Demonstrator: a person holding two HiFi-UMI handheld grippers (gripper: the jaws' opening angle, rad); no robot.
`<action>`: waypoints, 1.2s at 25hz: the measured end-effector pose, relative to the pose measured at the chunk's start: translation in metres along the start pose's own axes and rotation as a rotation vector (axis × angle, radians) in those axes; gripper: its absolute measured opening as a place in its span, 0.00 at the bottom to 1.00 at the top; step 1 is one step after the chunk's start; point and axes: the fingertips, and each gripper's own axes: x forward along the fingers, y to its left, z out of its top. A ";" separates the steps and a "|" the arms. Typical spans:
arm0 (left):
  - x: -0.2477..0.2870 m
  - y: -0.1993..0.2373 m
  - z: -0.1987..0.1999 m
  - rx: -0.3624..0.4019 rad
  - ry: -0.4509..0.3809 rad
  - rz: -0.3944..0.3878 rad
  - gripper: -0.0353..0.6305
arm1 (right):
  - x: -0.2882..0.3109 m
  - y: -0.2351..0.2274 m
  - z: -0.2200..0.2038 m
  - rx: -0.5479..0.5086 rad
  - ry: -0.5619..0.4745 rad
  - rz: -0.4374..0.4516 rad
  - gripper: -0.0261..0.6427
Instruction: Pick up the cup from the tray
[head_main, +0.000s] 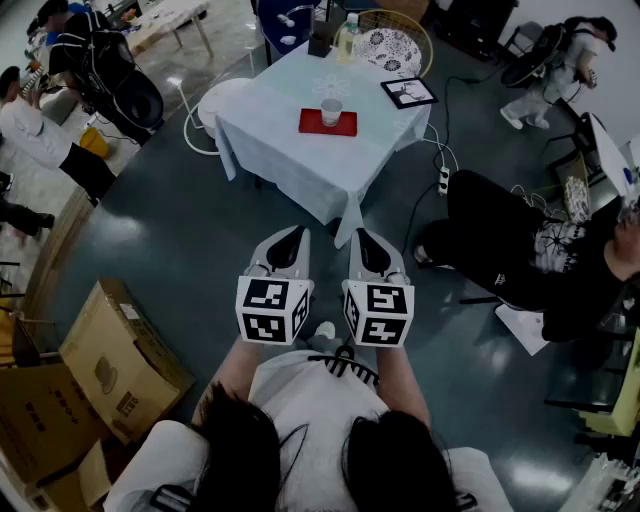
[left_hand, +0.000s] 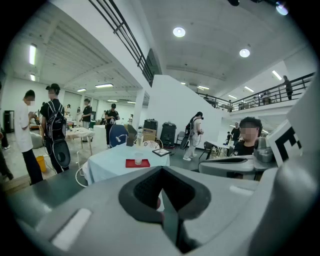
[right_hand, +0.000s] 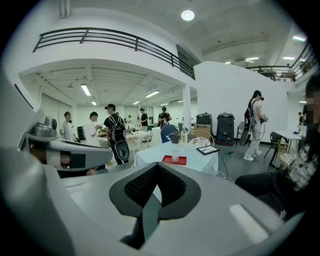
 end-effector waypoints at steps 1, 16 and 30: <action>0.001 0.001 -0.001 -0.002 0.000 0.001 0.05 | 0.001 0.001 0.000 -0.001 0.000 0.001 0.07; 0.001 -0.004 -0.001 -0.001 -0.004 0.006 0.05 | -0.005 -0.006 -0.002 0.015 -0.001 -0.011 0.07; 0.012 -0.018 -0.003 -0.011 -0.012 0.024 0.05 | -0.012 -0.015 0.005 0.032 -0.064 0.122 0.23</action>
